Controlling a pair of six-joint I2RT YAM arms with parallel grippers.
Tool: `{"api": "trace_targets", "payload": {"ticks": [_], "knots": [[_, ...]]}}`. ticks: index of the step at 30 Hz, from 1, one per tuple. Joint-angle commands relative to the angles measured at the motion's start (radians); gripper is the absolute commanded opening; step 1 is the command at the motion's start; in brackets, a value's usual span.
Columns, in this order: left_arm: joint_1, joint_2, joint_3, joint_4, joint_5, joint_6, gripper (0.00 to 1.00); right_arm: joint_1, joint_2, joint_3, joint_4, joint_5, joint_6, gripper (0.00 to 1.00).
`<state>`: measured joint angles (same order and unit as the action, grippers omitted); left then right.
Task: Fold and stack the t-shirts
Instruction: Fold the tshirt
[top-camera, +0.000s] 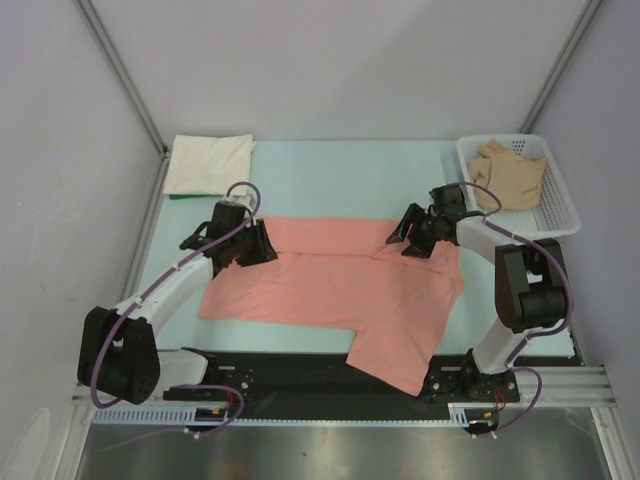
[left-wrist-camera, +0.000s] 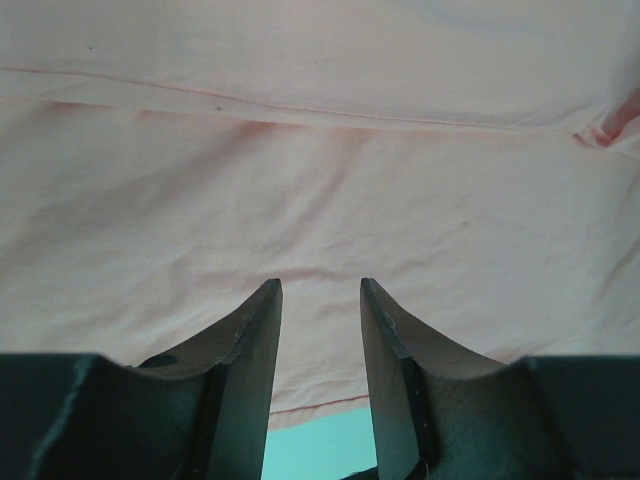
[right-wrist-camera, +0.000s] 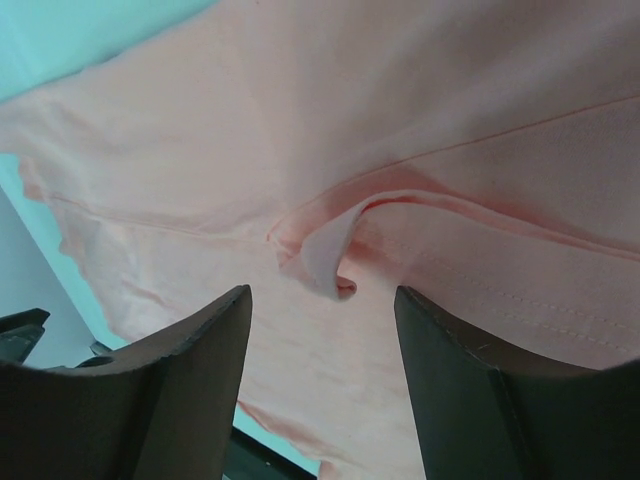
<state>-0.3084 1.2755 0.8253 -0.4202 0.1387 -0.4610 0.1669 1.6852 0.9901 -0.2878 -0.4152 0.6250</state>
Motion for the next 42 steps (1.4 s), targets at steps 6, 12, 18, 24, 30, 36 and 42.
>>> {"api": "trace_targets", "payload": {"ticks": [6,12,18,24,30,36,42], "knots": [[-0.006,-0.01,0.038,0.017,0.007,0.018,0.43,-0.001,0.06,0.067,0.002,-0.042,-0.018,0.56],[-0.008,-0.005,0.041,0.017,0.007,0.018,0.44,0.003,0.073,0.076,0.007,-0.06,-0.007,0.47],[-0.006,0.001,0.041,0.023,0.001,0.018,0.44,0.017,0.039,0.071,-0.031,-0.085,0.025,0.07],[-0.006,0.005,0.038,0.026,-0.014,0.024,0.44,0.107,-0.079,-0.022,-0.082,-0.076,0.239,0.0],[-0.003,0.019,0.034,0.026,-0.024,0.027,0.45,0.111,-0.295,-0.287,0.07,-0.105,0.504,0.46],[-0.003,0.042,0.05,0.024,-0.024,0.047,0.46,0.075,-0.322,-0.187,-0.184,-0.038,0.193,0.82],[-0.001,0.051,0.057,0.037,-0.024,0.039,0.47,-0.076,-0.344,-0.031,-0.334,0.177,-0.037,0.64]]}}
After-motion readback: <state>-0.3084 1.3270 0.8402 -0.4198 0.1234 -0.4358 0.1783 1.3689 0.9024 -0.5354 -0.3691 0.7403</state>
